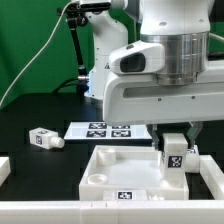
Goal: Assemble one leg
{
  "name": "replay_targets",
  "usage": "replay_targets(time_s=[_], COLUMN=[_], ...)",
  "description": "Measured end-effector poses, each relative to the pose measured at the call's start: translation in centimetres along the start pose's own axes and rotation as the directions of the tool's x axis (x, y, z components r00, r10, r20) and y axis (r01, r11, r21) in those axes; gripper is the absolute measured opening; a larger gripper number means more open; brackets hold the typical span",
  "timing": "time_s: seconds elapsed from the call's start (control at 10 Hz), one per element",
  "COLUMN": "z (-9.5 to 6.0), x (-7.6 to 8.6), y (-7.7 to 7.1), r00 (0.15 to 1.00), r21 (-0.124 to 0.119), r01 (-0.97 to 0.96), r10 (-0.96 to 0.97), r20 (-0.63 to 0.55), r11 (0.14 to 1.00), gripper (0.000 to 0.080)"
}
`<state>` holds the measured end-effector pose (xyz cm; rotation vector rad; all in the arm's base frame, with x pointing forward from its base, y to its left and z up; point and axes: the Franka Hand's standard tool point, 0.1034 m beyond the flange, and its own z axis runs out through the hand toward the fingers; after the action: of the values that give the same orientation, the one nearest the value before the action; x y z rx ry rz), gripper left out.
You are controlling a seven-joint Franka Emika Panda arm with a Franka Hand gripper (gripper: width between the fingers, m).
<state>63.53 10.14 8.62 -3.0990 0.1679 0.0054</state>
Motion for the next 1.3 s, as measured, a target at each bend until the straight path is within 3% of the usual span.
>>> replay_targets(time_s=[0.3,0.5,0.8,0.9,1.2,1.3], z=[0.10,0.19,0.23,0.27,-0.13,-0.28], x=[-0.24,-0.37,-0.42,-0.45,-0.39,-0.23], y=[-0.26,-0.36,-0.42,-0.45,-0.70,-0.68], r00=[0.931,0.784,0.573,0.564,0.637,0.696], r21=[0.042,0.089,0.093,0.092,0.089,0.098], r01=[-0.362,-0.618,-0.817,-0.824,-0.770,-0.716], r10=[0.363,0.620,0.819,0.825,0.770,0.717], r20=[-0.019,0.002,0.035,0.039,0.036,0.026], r11=[0.931,0.781,0.568,0.559,0.632,0.691], gripper=[0.0282,0.0284,0.0284,0.0284,0.0608,0.0608])
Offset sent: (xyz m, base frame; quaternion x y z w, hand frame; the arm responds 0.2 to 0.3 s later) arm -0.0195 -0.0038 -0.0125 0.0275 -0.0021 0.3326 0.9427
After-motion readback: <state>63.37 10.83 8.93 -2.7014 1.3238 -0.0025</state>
